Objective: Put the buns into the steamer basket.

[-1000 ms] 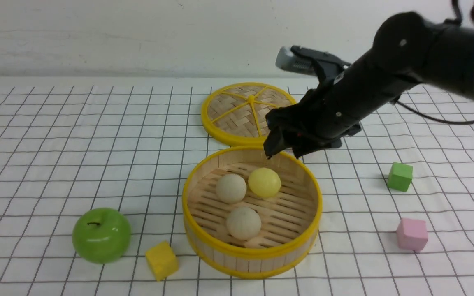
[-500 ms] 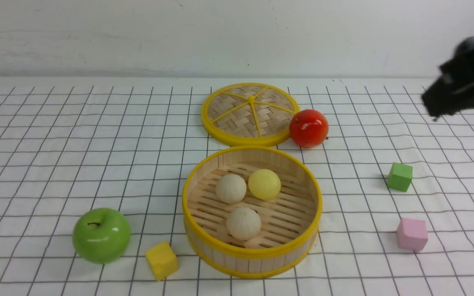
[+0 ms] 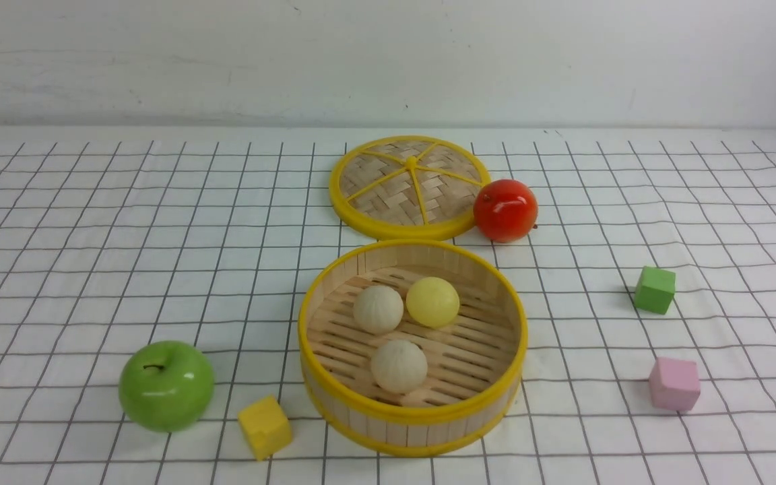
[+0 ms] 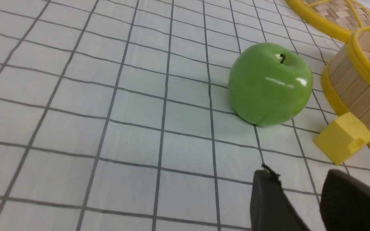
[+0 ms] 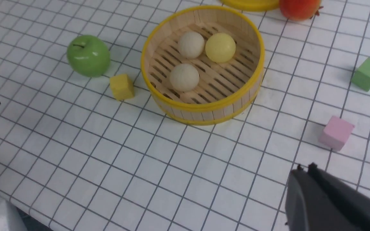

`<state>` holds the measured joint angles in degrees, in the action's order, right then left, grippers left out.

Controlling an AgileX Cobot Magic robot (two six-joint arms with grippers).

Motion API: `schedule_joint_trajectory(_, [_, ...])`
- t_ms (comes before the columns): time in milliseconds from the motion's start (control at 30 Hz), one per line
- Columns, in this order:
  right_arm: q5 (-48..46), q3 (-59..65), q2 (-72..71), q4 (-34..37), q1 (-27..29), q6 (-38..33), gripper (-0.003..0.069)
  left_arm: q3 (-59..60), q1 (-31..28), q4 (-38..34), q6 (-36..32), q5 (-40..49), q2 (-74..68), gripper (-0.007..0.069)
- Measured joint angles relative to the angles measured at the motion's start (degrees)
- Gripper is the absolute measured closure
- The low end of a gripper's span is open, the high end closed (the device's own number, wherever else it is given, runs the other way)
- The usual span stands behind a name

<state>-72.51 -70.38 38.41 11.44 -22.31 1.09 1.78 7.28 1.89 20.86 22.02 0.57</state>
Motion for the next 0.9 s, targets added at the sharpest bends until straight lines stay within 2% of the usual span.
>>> schedule_joint_trajectory(200, [0.0, 0.0, -6.4, 0.9, 0.8, 0.0, 0.0673, 0.0, 0.0, 0.0, 0.0, 0.0, 0.0, 0.0386])
schedule_joint_trajectory(333, [-0.1, 0.1, -11.3, -0.9, 9.4, -3.1, 0.0669, 0.0, 0.0, 0.0, 0.0, 0.0, 0.0, 0.0386])
schedule_joint_trajectory(367, [-0.1, 0.1, -11.6, -1.2, 10.0, -3.1, 0.0669, 0.0, 0.0, 0.0, 0.0, 0.0, 0.0, 0.0386])
schedule_joint_trajectory(433, [1.8, 2.2, -14.8, -4.5, 16.7, -6.9, 0.0669, 0.0, 0.0, 0.0, 0.0, 0.0, 0.0, 0.0386])
schedule_joint_trajectory(500, [8.5, 7.1, -18.2, -5.9, 21.5, -8.9, 0.0669, 0.0, 0.0, 0.0, 0.0, 0.0, 0.0, 0.0386])
schedule_joint_trajectory(567, [15.9, 13.3, -21.2, -6.4, 23.6, -9.5, 0.0668, 0.0, 0.0, 0.0, 0.0, 0.0, 0.0, 0.0386])
schedule_joint_trajectory(667, [26.6, 23.6, -25.4, -6.5, 24.6, -9.6, 0.0664, 0.0, 0.0, 0.0, 0.0, 0.0, 0.0, 0.0386])
schedule_joint_trajectory(833, [46.1, 48.3, -34.2, -6.4, 25.0, -9.7, 0.0660, 0.0, 0.0, 0.0, 0.0, 0.0, 0.0, 0.0386])
schedule_joint_trajectory(900, [49.3, 53.9, -36.0, -6.3, 25.0, -9.7, 0.0659, 0.0, 0.0, 0.0, 0.0, 0.0, 0.0, 0.0386])
